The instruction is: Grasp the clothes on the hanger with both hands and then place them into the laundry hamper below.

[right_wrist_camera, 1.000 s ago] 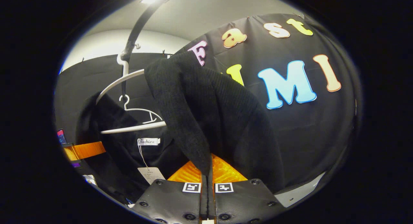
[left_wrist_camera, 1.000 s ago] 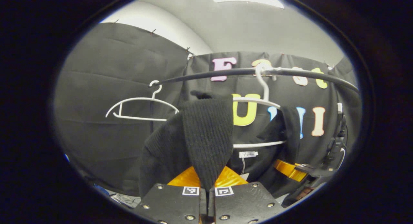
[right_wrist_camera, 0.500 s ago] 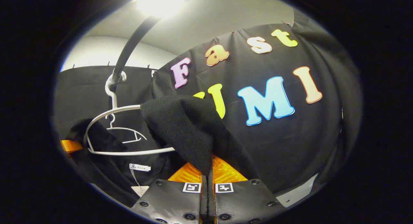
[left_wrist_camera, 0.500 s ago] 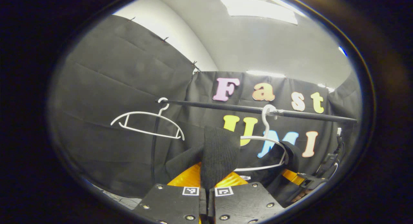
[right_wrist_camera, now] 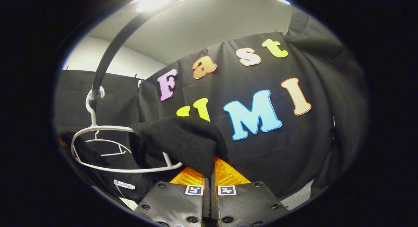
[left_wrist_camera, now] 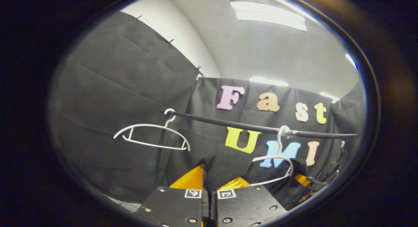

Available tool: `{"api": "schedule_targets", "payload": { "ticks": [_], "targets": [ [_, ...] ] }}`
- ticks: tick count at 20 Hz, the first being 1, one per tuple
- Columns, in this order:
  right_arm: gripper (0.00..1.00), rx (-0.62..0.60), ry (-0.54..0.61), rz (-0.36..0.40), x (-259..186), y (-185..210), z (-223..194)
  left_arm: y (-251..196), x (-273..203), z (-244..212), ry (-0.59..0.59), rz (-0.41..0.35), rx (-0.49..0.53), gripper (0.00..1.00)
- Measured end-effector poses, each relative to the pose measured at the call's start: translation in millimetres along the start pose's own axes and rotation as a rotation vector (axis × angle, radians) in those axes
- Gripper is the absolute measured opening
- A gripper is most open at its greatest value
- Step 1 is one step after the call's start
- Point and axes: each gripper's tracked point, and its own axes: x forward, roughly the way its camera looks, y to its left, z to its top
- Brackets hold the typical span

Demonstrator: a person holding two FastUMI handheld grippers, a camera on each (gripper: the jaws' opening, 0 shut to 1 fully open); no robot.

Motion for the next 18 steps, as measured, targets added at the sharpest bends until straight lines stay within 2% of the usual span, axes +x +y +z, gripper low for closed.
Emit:
{"api": "schedule_targets", "payload": {
  "ticks": [5, 9, 18],
  "targets": [
    [0.02, -0.026, -0.015, -0.063, 11, -19, -2, 25, 18, -7, 0.028, 0.007, 0.06, 0.03],
    [0.02, -0.067, -0.023, -0.085, 20, -28, -7, 39, 32, -29, 0.097, 0.016, 0.053, 0.03],
    [0.02, -0.119, 0.048, -0.147, 29, -58, -44, 64, 32, -73, 0.176, 0.007, 0.085, 0.04]
  ]
}}
